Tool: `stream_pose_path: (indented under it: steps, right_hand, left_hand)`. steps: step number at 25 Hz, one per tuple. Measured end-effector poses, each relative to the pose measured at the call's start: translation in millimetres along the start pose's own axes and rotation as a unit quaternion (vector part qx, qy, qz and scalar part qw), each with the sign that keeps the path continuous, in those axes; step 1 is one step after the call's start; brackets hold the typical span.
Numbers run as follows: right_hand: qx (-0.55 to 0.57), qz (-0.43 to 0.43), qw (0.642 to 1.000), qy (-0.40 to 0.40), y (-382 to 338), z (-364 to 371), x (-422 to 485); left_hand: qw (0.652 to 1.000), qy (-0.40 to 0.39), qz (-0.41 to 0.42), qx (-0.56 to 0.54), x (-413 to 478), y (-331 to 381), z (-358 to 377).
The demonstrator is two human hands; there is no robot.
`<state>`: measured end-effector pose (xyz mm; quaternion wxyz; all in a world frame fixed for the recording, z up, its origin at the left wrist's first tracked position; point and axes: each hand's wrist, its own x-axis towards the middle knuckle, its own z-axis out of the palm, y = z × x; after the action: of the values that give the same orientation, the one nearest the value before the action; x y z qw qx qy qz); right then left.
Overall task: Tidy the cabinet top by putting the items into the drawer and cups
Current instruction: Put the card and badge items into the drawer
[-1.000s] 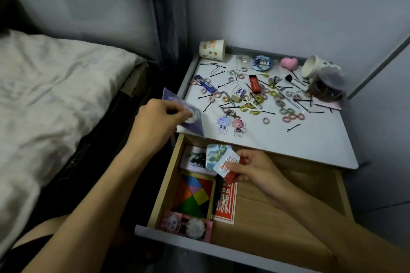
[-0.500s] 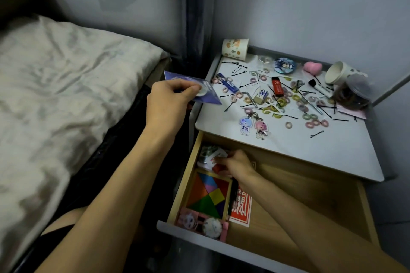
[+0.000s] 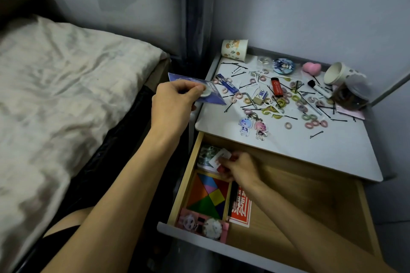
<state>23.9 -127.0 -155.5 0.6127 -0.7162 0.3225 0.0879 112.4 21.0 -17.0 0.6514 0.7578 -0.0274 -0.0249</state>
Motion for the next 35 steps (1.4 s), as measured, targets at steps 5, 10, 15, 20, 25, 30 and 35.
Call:
stream_pose_path:
  steps: [5, 10, 15, 20, 25, 30, 35]
  right_hand:
    - [0.039, -0.009, 0.999, -0.010, 14, -28, -15]
    - [-0.015, 0.004, 1.000, 0.026, 15, -33, -1]
    - [-0.036, 0.017, 0.999, 0.030, 12, -18, 10]
    - [-0.096, 0.005, 0.995, 0.036, 11, -6, 14]
    - [-0.187, -0.016, 0.981, 0.051, 5, -11, 3]
    - [-0.002, -0.107, 0.994, -0.027, -26, -35, -48]
    - [0.102, -0.128, 0.986, -0.012, -56, -69, -75]
  left_hand:
    - [1.000, -0.004, 0.002, 0.001, -1, 1, 2]
    - [1.000, -0.008, -0.004, 0.009, -2, -1, 5]
    - [1.000, -0.022, -0.003, 0.014, -1, -1, 5]
    - [0.997, -0.053, -0.008, 0.052, -2, 0, 5]
    - [0.995, -0.076, -0.023, 0.061, -4, 1, 5]
    - [0.989, -0.141, -0.042, -0.015, -7, 6, 3]
    - [0.952, -0.273, -0.141, 0.000, -24, 4, 12]
